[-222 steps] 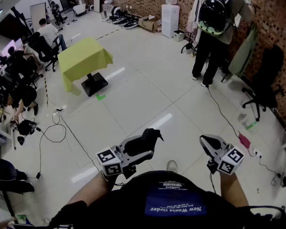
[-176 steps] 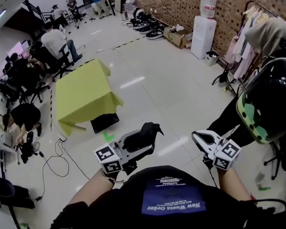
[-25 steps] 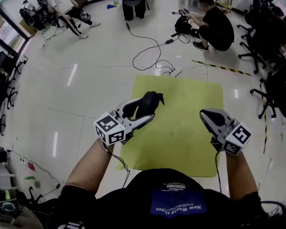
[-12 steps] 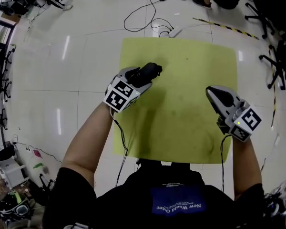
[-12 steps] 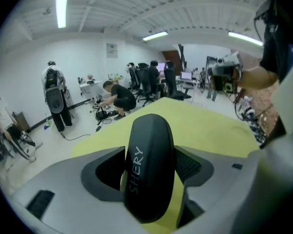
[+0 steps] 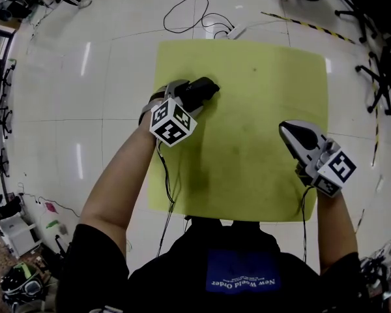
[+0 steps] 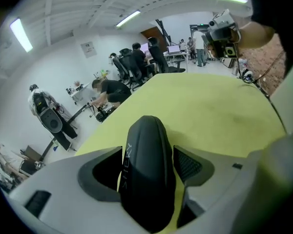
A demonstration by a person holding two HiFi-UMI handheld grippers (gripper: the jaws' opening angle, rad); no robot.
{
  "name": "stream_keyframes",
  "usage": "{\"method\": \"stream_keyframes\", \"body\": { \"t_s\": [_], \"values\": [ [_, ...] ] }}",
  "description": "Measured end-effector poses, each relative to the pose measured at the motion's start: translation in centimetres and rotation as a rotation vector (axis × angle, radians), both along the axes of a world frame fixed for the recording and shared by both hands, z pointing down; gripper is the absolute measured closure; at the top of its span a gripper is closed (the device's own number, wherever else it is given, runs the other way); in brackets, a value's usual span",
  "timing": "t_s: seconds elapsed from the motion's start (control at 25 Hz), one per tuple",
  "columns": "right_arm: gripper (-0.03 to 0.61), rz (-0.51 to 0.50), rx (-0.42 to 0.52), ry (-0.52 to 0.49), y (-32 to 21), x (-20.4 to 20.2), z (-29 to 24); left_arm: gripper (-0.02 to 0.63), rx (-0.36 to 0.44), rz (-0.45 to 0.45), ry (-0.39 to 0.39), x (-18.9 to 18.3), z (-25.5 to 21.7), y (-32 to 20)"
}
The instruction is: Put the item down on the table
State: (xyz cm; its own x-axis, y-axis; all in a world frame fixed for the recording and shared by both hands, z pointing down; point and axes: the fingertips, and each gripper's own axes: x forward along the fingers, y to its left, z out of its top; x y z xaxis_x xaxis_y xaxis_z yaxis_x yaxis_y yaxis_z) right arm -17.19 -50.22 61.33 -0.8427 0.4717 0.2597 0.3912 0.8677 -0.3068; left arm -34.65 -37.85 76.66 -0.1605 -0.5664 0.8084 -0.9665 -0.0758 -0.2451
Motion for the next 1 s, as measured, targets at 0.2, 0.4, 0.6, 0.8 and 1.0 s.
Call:
{"method": "stream_keyframes", "body": {
  "t_s": [0.2, 0.4, 0.6, 0.8, 1.0],
  "values": [
    [0.591, -0.003, -0.001, -0.008, 0.1, 0.7, 0.0, 0.295, 0.083, -0.054, 0.106, 0.4, -1.4, -0.2],
    [0.591, 0.008, 0.005, -0.025, 0.3, 0.7, -1.7, 0.295, 0.191, -0.091, 0.125, 0.8, -5.4, 0.1],
    [0.591, 0.053, -0.050, -0.058, 0.6, 0.4, -7.5, 0.295, 0.453, -0.118, 0.217, 3.6, -15.3, 1.2],
    [0.591, 0.063, -0.011, -0.114, 1.0, 1.7, -14.5, 0.296, 0.778, -0.126, 0.447, 9.6, -26.0, 3.9],
    [0.591, 0.072, -0.006, -0.149, 2.0, 3.6, -20.5, 0.487, 0.941, -0.204, 0.573, 13.5, -32.3, 6.7]
  ]
}}
